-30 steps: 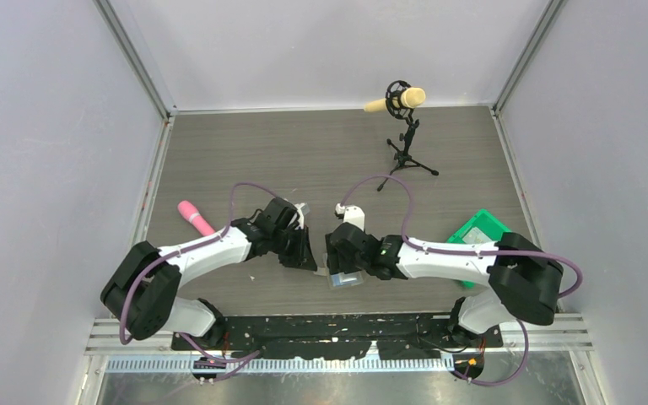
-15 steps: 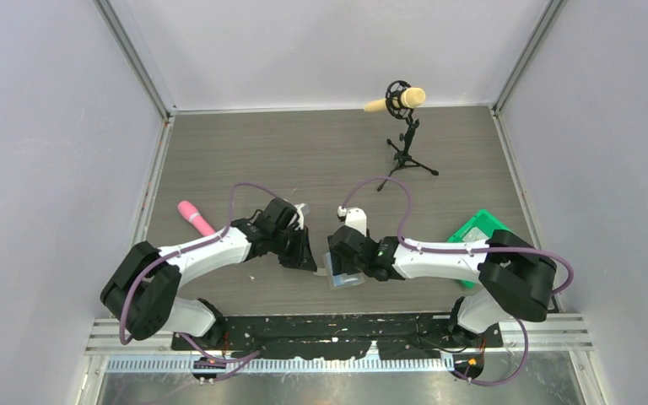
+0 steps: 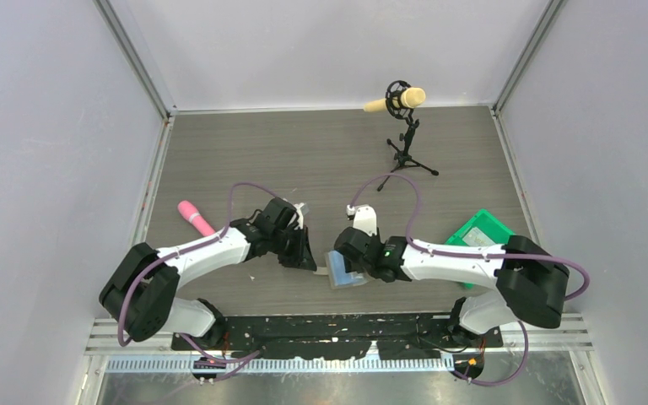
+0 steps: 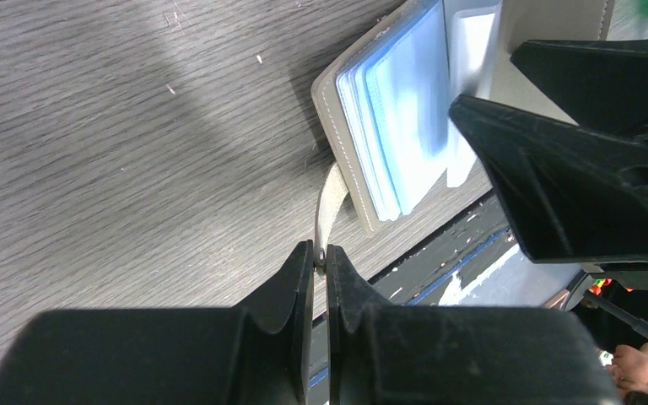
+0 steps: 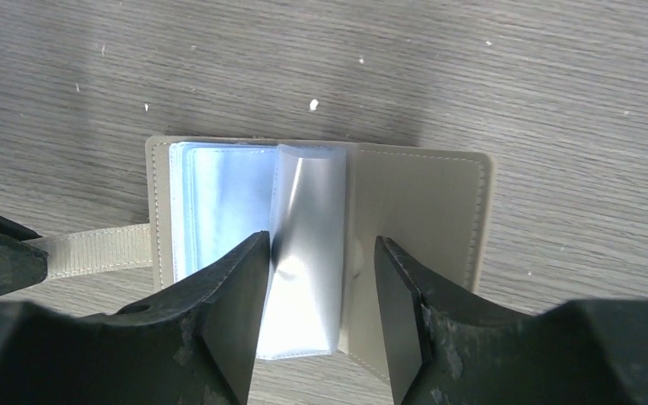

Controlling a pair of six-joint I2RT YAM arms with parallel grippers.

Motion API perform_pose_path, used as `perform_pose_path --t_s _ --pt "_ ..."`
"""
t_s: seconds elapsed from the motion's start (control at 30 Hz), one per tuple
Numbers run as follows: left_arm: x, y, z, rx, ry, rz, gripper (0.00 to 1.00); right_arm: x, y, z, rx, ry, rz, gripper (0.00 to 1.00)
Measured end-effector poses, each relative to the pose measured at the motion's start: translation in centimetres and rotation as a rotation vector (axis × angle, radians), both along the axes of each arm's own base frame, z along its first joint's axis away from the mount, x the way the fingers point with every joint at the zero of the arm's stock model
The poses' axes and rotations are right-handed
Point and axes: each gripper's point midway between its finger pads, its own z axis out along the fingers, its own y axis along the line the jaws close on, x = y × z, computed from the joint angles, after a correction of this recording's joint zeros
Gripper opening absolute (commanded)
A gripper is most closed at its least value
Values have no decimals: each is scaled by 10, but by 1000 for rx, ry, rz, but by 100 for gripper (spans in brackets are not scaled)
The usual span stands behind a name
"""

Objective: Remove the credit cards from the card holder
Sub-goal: Open the card holder at the center of the board.

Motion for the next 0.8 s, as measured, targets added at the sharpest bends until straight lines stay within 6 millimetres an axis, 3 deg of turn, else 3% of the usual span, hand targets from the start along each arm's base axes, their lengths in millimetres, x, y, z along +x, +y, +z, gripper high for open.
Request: perform_pose_path --t_s 0.3,0.53,0.8 --pt "0 0 0 2 0 -1 0 0 -18 9 -7 -31 -29 52" --pt "0 0 1 -1 -4 -1 0 1 -49 4 -36 -13 -96 50" --pt "-1 -1 8 -22 -11 -2 0 -4 -57 18 -18 -4 -104 45"
